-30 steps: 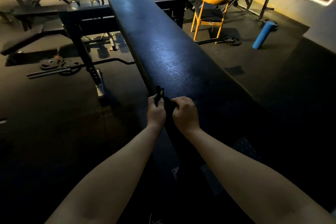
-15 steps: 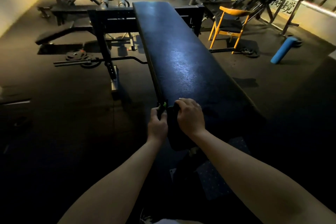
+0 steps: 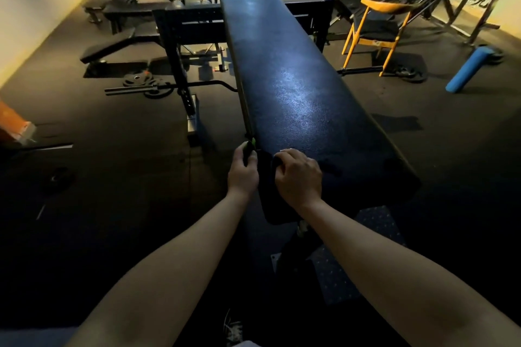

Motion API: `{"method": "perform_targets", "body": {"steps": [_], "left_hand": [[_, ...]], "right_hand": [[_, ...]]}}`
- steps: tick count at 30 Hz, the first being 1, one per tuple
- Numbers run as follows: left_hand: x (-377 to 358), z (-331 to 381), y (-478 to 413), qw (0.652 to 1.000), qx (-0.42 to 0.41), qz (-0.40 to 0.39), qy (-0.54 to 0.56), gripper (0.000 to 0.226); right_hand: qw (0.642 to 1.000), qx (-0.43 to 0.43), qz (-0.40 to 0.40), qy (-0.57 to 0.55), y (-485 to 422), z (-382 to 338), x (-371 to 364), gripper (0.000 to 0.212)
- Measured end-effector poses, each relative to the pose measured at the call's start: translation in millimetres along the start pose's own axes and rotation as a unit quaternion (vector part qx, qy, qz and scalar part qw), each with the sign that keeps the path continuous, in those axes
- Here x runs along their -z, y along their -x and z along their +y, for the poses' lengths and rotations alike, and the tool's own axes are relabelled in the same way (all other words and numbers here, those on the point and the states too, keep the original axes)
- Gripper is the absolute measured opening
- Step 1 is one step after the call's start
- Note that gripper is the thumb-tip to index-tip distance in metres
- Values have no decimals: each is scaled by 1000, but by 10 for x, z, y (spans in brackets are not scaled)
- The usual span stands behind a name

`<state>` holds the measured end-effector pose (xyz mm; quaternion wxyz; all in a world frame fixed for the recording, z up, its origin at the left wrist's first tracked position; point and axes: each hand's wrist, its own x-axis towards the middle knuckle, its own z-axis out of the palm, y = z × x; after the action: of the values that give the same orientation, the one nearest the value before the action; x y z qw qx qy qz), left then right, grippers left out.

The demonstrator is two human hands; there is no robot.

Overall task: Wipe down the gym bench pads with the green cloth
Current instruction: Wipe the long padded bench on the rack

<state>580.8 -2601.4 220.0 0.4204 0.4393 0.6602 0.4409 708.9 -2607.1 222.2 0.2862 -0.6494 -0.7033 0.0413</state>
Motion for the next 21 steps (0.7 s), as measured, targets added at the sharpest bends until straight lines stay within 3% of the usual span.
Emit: {"method": "perform_targets", "body": {"steps": [2, 8, 12, 16, 21], "left_hand": [[-65, 10, -1, 1000, 10, -25, -13, 35], [-113, -126, 306, 1000, -11, -2, -22, 32], [-130, -186, 600, 998, -35, 28, -47, 31], [-156, -232, 900, 995, -68, 53, -57, 30], [-247, -276, 1136, 987, -101, 93, -80, 33]], "right_hand": [[1000, -9, -6, -12, -15, 0, 24, 30], [997, -24, -51, -56, -23, 53, 66, 32], [992, 23, -88, -91, 71, 140, 102, 35], [993, 78, -69, -64, 266, 238, 162, 35], [993, 74, -80, -55, 367, 301, 174, 37]]}}
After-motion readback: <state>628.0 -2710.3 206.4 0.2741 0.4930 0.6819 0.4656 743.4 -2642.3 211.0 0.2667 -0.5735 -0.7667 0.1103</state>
